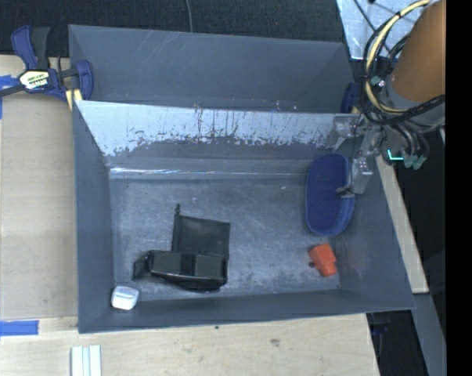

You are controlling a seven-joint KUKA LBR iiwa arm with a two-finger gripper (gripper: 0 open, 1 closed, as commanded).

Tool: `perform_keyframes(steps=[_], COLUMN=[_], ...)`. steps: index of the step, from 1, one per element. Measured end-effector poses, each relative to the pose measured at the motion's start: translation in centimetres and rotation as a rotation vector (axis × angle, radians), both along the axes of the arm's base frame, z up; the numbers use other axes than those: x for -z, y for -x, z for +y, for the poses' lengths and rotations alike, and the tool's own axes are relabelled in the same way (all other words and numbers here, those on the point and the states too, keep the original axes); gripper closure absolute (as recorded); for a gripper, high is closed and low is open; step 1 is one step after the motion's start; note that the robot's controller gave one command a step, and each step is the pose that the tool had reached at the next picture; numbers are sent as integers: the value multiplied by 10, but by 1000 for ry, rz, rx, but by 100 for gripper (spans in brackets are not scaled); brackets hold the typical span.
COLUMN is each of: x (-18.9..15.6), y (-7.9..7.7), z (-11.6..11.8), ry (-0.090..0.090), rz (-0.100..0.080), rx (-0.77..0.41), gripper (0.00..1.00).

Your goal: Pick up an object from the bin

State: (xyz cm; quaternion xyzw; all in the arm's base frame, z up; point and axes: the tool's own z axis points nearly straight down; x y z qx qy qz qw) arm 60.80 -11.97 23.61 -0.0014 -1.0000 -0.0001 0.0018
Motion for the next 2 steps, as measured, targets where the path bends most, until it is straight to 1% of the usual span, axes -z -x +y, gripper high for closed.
perform_keyframes(steps=[1,2], x=[104,167], y=[53,27], z=[-14,-27], ry=[-2,-8], rz=[-2,-7], rx=[-384,-517], gripper=[0,0])
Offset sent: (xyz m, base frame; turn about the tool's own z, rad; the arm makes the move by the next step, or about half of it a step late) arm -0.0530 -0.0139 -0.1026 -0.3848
